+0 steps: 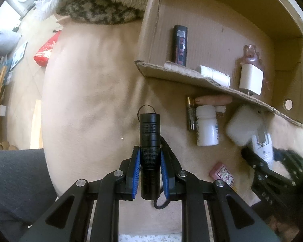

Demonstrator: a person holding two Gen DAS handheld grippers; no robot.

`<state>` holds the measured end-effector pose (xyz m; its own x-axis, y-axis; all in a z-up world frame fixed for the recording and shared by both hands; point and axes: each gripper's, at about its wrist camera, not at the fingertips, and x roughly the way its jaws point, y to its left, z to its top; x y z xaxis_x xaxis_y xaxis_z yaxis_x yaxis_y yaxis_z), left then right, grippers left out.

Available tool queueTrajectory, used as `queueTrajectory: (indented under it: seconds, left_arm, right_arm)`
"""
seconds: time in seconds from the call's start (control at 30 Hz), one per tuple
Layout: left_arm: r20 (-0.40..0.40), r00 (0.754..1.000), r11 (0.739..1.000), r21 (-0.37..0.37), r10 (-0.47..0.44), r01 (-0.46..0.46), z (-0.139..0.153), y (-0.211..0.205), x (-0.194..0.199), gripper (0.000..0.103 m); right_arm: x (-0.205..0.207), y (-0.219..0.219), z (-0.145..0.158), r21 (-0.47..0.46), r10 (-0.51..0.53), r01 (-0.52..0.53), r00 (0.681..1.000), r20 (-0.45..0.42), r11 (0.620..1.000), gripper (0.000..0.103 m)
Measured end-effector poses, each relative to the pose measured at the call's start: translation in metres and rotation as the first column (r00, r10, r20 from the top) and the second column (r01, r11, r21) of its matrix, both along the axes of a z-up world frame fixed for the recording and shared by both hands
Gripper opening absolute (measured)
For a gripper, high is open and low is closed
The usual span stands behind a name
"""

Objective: Organize rigid objects
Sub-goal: 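Carry both items into the box and open both grippers to release them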

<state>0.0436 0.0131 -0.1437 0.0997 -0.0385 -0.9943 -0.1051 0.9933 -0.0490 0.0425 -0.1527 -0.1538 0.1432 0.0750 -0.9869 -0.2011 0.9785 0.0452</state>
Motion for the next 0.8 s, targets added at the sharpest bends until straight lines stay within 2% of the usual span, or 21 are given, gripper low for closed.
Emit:
queueTrajectory:
  seconds: [0.1, 0.13, 0.23, 0.33, 0.47, 0.67, 0.77, 0.8]
  left_arm:
    - [0.006, 1.0, 1.0, 0.005, -0.004, 0.004, 0.001, -0.001, -0.001, 0.017]
    - [0.008, 1.0, 1.0, 0.007, -0.003, 0.003, 0.001, -0.001, -0.001, 0.017]
    - [0.009, 1.0, 1.0, 0.006, -0.001, 0.001, 0.002, 0.0, -0.002, 0.017]
    - [0.021, 1.0, 1.0, 0.009, -0.008, 0.008, 0.007, -0.001, -0.004, 0.017]
    - [0.055, 0.998, 0.999, 0.018, -0.03, 0.029, 0.018, -0.004, -0.01, 0.017]
    - [0.103, 0.993, 0.998, 0.02, -0.053, 0.052, 0.039, -0.007, -0.024, 0.017]
    - [0.164, 0.984, 0.998, 0.034, -0.063, 0.058, 0.058, -0.01, -0.029, 0.017]
    - [0.193, 0.979, 0.997, 0.044, -0.07, 0.063, 0.067, -0.012, -0.031, 0.017]
  right_arm:
    - [-0.013, 0.019, 0.017, -0.145, 0.103, -0.087, 0.989, 0.108, 0.986, 0.047]
    - [-0.018, 0.026, 0.023, -0.16, 0.135, -0.114, 0.983, 0.128, 0.981, 0.046]
    - [-0.017, 0.022, 0.023, -0.115, 0.084, -0.071, 0.99, 0.111, 0.991, 0.046]
    - [-0.013, 0.002, 0.026, -0.006, -0.007, 0.007, 0.996, 0.088, 1.0, 0.045]
    - [-0.008, -0.027, 0.037, 0.114, -0.131, 0.121, 0.988, 0.083, 0.986, 0.046]
    - [-0.019, -0.046, 0.058, 0.22, -0.166, 0.14, 0.981, 0.101, 0.965, 0.045]
    - [-0.035, -0.049, 0.067, 0.265, -0.175, 0.137, 0.977, 0.124, 0.954, 0.046]
    - [-0.042, -0.057, 0.078, 0.29, -0.179, 0.133, 0.974, 0.138, 0.948, 0.045]
